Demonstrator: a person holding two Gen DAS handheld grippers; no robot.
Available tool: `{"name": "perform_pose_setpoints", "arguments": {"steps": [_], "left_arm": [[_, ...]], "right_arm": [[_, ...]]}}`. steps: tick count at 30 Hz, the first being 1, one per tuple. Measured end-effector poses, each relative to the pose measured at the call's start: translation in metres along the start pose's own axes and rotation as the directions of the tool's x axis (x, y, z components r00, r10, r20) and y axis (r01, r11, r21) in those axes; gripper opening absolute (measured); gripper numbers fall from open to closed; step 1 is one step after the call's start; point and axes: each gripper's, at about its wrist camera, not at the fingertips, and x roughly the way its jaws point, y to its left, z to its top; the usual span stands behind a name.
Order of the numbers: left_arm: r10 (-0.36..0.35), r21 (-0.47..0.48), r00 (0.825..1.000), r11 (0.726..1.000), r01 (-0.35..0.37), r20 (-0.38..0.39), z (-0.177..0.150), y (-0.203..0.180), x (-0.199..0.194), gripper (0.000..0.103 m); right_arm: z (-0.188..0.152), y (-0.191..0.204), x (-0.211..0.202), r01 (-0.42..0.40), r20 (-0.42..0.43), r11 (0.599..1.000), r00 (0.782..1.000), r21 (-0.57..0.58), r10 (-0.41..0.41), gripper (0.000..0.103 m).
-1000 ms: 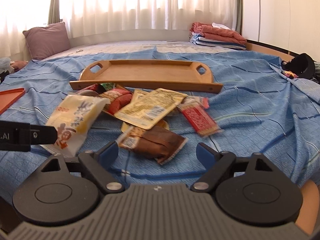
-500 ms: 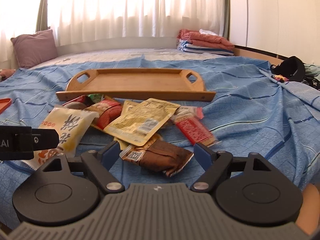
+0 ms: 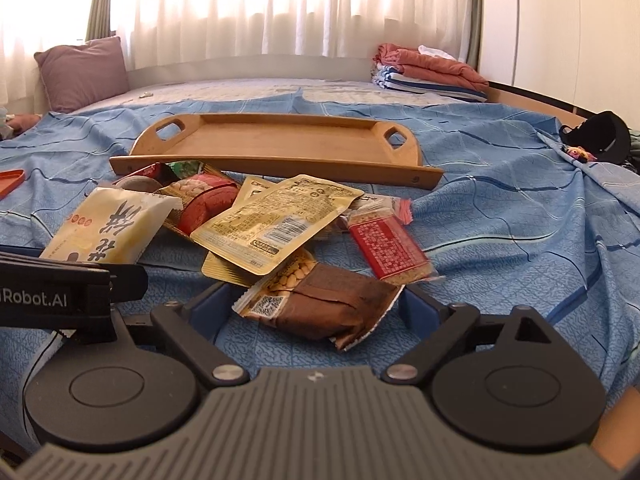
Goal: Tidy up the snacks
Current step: 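Grasp the white bun bag with the left gripper while the right gripper approaches the brown chocolate bar, then carry the bun bag and chocolate bar onto the wooden tray and release both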
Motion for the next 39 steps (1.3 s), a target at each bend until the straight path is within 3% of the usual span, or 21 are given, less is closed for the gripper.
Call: {"name": "perform_pose_setpoints", "arguments": {"steps": [1,5,11,24,25,26,32,39], "left_arm": [[0.000,0.005,1.000,1.000,0.000,0.006,0.001,0.000,-0.001,0.078],[-0.011,0.020,1.000,1.000,0.010,0.008,0.003,0.000,-0.009,0.066],[-0.010,0.019,1.000,1.000,0.009,0.028,0.005,0.002,-0.024,0.065],[-0.010,-0.002,0.993,1.000,0.011,0.121,0.045,0.010,-0.049,0.064],[-0.012,-0.003,0.992,1.000,0.012,0.125,0.049,0.010,-0.049,0.064],[-0.015,-0.002,0.991,1.000,0.015,0.130,0.052,0.010,-0.049,0.064],[-0.017,0.008,0.989,1.000,0.016,0.145,0.074,0.009,-0.044,0.064],[-0.015,0.005,0.991,1.000,0.015,0.131,0.103,0.011,-0.025,0.064]], "right_arm": [[0.001,-0.001,0.000,-0.009,-0.006,1.000,1.000,0.006,0.009,0.091],[0.005,0.000,-0.004,-0.029,-0.026,1.000,0.999,-0.003,0.029,0.078],[0.009,0.000,-0.014,-0.076,-0.052,0.997,0.996,-0.008,0.076,0.064],[0.028,-0.016,-0.036,-0.093,-0.035,0.994,0.995,0.059,0.095,0.047],[0.029,-0.019,-0.037,-0.093,-0.030,0.993,0.995,0.073,0.095,0.043],[0.031,-0.021,-0.038,-0.088,-0.027,0.992,0.996,0.090,0.090,0.023],[0.044,-0.037,-0.034,-0.060,-0.016,0.991,0.998,0.122,0.062,0.020],[0.077,-0.067,-0.016,-0.113,-0.010,0.964,0.993,0.239,0.119,0.019]]}}
